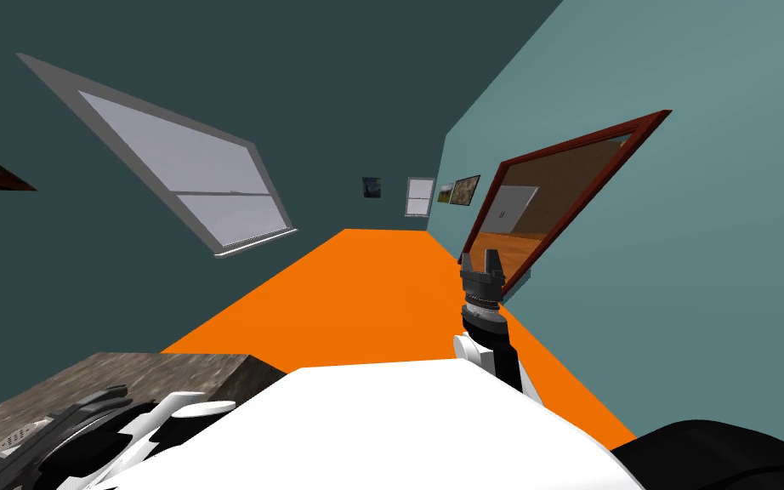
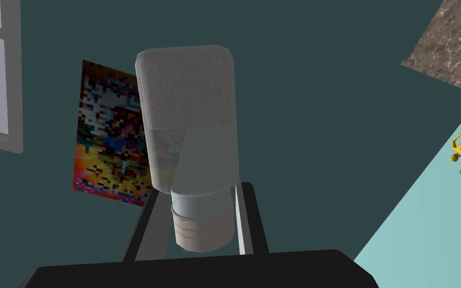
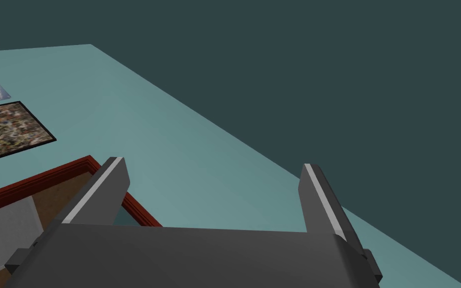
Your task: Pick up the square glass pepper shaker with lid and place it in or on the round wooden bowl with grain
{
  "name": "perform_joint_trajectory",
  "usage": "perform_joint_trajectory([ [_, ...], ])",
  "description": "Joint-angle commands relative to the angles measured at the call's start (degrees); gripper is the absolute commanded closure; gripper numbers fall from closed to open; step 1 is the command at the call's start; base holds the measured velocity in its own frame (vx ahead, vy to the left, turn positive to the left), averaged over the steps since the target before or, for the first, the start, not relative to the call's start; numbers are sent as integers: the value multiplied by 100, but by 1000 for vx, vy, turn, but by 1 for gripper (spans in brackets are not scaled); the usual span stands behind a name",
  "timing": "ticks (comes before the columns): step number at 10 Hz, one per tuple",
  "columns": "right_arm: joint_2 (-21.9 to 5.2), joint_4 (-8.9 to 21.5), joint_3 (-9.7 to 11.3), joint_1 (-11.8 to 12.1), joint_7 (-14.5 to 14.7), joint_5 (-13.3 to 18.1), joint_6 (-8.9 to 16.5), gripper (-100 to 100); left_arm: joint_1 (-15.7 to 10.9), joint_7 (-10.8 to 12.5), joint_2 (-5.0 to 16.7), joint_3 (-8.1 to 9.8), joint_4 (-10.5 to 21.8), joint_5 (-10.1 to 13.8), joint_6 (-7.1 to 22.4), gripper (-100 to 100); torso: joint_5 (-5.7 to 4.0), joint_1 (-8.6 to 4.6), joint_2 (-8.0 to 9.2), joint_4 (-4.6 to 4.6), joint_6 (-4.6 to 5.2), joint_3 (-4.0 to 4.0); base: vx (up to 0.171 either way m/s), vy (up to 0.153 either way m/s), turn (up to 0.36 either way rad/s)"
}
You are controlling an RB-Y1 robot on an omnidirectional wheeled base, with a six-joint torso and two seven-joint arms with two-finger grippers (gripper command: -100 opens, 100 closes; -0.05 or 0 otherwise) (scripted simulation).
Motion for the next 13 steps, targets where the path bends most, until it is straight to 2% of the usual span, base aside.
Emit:
perform_joint_trajectory([
  [1, 0, 0, 0, 0, 0, 0, 0, 0, -17, 21, 8, -47, 35, 50, 141, 100, 0, 0, 0, 0, 0, 0, -91, -213, -28],
  [4, 0, 0, 0, 0, 0, 0, 0, 0, -53, 36, 40, -155, 52, 113, 381, 100, 34, 4, -15, -12, 7, -13, -65, -188, -27],
  [7, -1, 0, 0, -1, 0, 0, 0, 0, 24, 83, 139, -434, 33, 97, 652, 100, 57, 37, 15, -16, -4, -2, -165, -132, 31],
  [10, -2, 1, -2, -1, 0, 0, 0, 0, 157, 224, 280, -653, -32, 48, 676, 100, 68, 116, 48, -15, -29, 15, -218, 40, 156],
  [13, -2, 1, -2, -1, 0, 0, 1, 0, 278, 397, 420, -839, -97, 17, 650, 100, 71, 123, 43, -19, -33, 11, -219, 55, 172],
])
